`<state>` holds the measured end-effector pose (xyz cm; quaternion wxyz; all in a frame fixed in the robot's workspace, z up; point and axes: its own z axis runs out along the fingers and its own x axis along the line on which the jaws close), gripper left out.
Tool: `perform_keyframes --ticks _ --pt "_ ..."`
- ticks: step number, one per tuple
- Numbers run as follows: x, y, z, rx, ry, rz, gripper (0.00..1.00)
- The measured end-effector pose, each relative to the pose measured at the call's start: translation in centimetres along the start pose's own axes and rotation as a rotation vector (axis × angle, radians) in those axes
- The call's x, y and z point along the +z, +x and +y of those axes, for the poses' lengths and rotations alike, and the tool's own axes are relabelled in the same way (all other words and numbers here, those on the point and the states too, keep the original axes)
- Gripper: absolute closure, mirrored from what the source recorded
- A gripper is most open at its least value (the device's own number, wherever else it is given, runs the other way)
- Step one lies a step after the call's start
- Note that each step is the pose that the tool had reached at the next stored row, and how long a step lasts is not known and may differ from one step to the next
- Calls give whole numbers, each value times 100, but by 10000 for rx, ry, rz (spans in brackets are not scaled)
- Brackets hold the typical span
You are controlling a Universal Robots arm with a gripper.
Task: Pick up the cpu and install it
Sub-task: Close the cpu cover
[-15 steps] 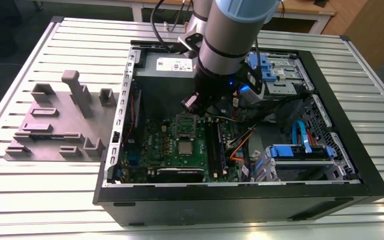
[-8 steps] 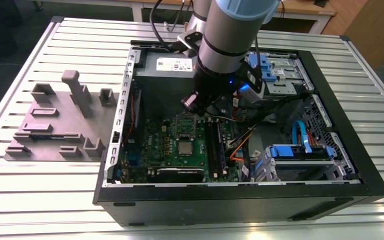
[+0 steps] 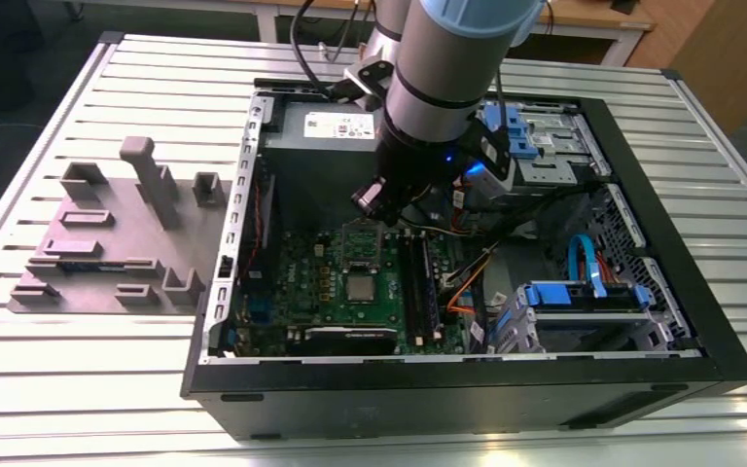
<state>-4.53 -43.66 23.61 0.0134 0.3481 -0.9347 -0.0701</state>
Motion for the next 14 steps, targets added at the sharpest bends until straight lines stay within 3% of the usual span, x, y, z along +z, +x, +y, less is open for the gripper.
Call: perform_keyframes --ticks 14 --pt "-41 2 6 -2 -3 -5 89"
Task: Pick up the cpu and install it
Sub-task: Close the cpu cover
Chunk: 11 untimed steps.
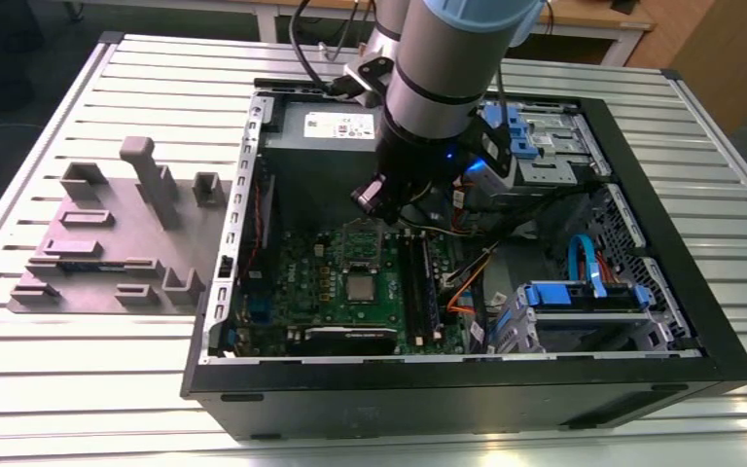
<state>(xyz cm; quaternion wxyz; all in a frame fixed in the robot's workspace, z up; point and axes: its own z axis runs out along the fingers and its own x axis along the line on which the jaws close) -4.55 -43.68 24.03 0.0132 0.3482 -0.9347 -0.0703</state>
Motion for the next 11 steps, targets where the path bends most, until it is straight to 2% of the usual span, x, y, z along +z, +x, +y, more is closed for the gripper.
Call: perform_keyframes --ticks 11 --pt "-30 22 -7 -11 4 -2 89"
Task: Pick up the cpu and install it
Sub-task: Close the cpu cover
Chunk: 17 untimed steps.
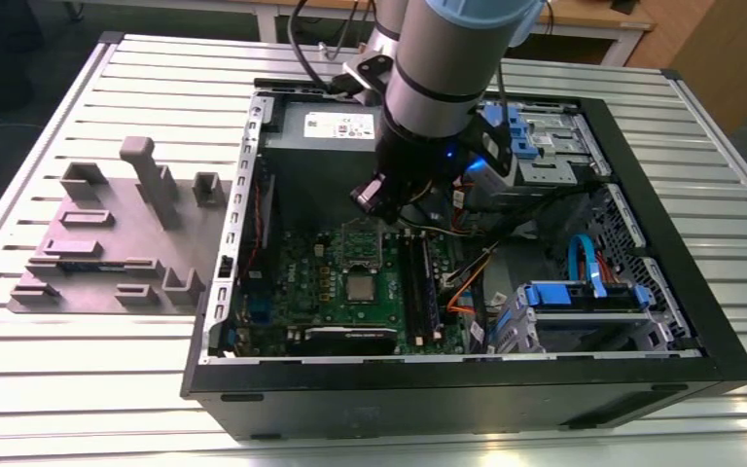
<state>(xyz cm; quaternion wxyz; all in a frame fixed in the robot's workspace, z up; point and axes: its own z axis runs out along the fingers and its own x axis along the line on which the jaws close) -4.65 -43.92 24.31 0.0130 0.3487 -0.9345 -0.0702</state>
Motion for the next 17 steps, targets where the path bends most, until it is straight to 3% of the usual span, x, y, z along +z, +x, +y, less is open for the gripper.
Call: perform_keyframes --ticks 9,17 --pt "-13 74 -79 -25 -9 -4 89" --pt "-15 86 -93 -31 -11 -5 89"
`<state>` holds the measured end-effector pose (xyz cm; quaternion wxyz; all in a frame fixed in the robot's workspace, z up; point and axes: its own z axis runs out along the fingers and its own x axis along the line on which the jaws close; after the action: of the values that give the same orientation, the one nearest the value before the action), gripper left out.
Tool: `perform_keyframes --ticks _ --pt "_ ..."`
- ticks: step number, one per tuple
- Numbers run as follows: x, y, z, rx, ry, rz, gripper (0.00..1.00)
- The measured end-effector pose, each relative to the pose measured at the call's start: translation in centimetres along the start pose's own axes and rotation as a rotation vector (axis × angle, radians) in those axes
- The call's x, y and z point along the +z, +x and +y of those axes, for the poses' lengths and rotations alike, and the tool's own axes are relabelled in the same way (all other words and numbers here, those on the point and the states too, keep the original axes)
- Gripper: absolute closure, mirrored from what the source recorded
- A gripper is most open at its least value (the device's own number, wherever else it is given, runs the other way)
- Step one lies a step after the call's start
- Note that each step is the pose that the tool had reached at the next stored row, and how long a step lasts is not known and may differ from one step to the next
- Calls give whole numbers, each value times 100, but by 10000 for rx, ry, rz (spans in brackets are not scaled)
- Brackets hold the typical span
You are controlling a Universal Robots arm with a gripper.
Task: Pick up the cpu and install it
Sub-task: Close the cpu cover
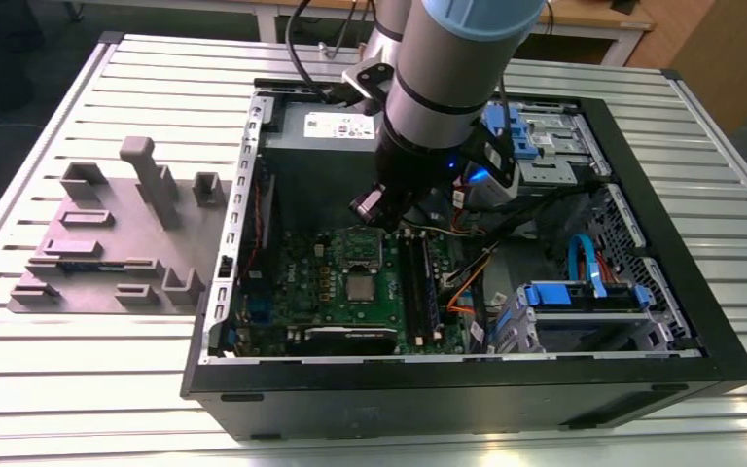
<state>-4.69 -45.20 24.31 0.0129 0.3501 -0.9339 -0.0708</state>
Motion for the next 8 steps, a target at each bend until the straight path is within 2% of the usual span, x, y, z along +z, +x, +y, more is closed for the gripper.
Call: perform_keyframes --ticks 8 --pt "-7 35 -40 0 0 0 89"
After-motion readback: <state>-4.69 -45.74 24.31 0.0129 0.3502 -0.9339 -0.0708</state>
